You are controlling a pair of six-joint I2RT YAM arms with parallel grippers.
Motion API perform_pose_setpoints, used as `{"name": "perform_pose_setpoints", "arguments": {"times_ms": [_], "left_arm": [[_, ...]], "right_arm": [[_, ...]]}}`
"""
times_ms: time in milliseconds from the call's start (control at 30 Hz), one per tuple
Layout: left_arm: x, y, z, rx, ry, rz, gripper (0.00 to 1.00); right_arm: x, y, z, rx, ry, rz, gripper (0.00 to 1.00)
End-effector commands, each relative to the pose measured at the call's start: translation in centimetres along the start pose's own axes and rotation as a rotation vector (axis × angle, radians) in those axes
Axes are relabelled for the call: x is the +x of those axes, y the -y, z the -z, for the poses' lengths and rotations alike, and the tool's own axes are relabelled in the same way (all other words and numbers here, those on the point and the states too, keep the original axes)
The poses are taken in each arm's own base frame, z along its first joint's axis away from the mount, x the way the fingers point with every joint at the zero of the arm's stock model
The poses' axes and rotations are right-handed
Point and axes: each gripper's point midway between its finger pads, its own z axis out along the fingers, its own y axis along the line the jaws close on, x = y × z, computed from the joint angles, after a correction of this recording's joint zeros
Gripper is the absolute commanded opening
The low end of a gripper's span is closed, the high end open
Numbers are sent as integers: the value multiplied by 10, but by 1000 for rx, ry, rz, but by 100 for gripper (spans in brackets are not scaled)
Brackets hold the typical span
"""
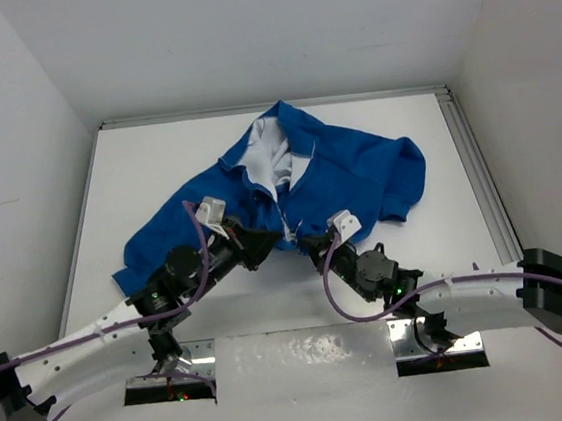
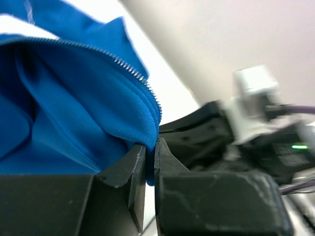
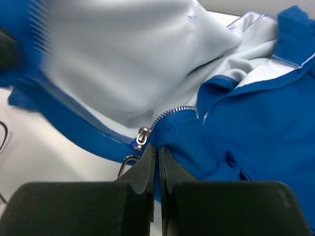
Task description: Zip up the jacket
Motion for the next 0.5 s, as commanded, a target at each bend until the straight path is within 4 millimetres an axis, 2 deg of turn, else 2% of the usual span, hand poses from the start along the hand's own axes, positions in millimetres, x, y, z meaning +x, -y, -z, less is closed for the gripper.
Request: {"name": "perform_pose_setpoints", "arguments": {"times_ms": [0, 33, 100, 200, 333, 400, 467], "left_arm": [[-26, 37, 11, 131, 53, 54, 0], [-22, 36, 10, 131, 39, 61, 0], [-13, 19, 7, 60, 28, 60, 0], [-17, 5, 7, -7, 65, 33, 0], [-32, 0, 2, -47, 128, -3, 0], [-31, -4, -5, -70, 124, -30, 0], [-32, 2, -11, -49, 124, -31, 0]], "right_arm": [[-27, 0, -5, 36, 86, -60, 0], [-30, -3, -5, 21, 96, -64, 0], [-40, -9, -3, -18, 131, -92, 0], [-53, -11, 7, -58, 194, -137, 0], [-62, -15, 17, -112, 240, -171, 0], [-65, -16, 18, -120, 249, -175, 0], [-65, -18, 18, -131, 246, -170, 0]]}}
